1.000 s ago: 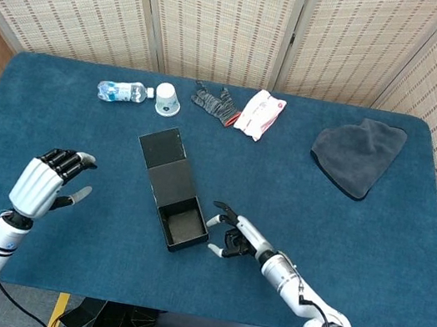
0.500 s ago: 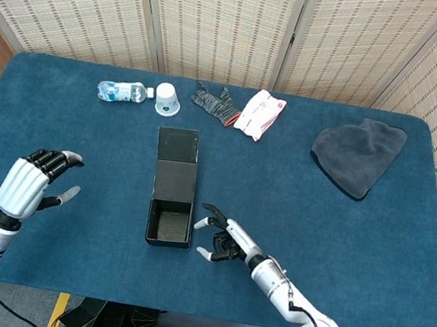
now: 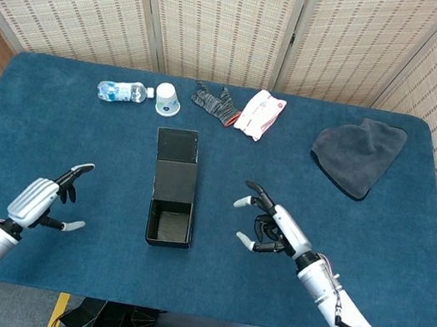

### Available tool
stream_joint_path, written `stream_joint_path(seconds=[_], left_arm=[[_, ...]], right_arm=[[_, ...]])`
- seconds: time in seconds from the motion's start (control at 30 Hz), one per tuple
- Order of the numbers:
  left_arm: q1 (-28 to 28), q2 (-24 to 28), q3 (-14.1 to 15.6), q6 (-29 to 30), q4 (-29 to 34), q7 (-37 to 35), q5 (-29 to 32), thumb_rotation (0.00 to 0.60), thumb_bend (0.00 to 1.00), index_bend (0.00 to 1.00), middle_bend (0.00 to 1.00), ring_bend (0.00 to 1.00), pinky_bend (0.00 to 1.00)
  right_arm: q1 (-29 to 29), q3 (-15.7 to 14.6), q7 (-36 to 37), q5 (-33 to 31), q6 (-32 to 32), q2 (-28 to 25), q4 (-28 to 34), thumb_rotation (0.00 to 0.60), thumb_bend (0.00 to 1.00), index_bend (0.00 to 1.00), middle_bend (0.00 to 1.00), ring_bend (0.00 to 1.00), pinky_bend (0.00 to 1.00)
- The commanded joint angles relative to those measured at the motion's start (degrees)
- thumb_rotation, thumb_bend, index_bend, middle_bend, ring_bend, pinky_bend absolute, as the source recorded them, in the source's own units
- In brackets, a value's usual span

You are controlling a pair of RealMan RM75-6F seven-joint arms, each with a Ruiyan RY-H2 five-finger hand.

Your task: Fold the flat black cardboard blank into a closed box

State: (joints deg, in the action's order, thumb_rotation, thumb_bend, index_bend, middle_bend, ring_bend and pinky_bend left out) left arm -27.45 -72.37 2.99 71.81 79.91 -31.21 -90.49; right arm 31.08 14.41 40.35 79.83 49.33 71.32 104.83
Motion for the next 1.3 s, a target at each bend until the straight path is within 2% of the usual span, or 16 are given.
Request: stream_joint_path(seconds=[0.03, 0.13, 0.27, 0.7, 1.3], left_arm=[[-2.2, -0.4, 1.7, -5.4, 1.3, -4.0, -0.7, 0.6, 0.11, 0.0, 0.0, 0.5, 0.59], [-3.7, -2.2, 2.3, -7.9, 0.4, -8.2, -2.1, 0.6, 0.1, 0.0, 0.0, 0.51, 0.63], [-5.2, -5.6, 2.0, -10.3, -2.2, -9.6, -2.6, 0.6, 0.1, 0.0, 0.0, 0.51, 0.71], [-8.7, -14.6, -1.4, -13.9, -10.0, -12.1, -0.5, 0.6, 0.1, 0.0, 0.0, 0.51, 0.71], [-12.0, -19.0, -1.6, -18.6, -14.6, -16.9, 0.4, 0.6, 0.1, 0.0, 0.0, 0.53, 0.71]], right_arm=[[-0.8, 0.0, 1.3, 0.3, 1.4, -1.4, 0.5, 0.6, 0.32, 0.0, 0.26, 0.75, 0.98], [-1.1, -0.5, 2.0, 0.4, 2.0, -1.9, 0.4, 0.6, 0.32, 0.0, 0.26, 0.75, 0.98], [-1.2, -1.1, 2.9, 0.6, 2.4, -2.3, 0.0, 0.6, 0.32, 0.0, 0.26, 0.75, 0.98], [-1.5, -2.7, 4.9, 1.2, 4.2, -2.8, -1.1, 0.6, 0.32, 0.0, 0.26, 0.75, 0.98], [-2.5, -4.5, 8.9, 2.3, 6.5, -3.7, -2.8, 0.6, 0.32, 0.0, 0.26, 0.75, 0.98]])
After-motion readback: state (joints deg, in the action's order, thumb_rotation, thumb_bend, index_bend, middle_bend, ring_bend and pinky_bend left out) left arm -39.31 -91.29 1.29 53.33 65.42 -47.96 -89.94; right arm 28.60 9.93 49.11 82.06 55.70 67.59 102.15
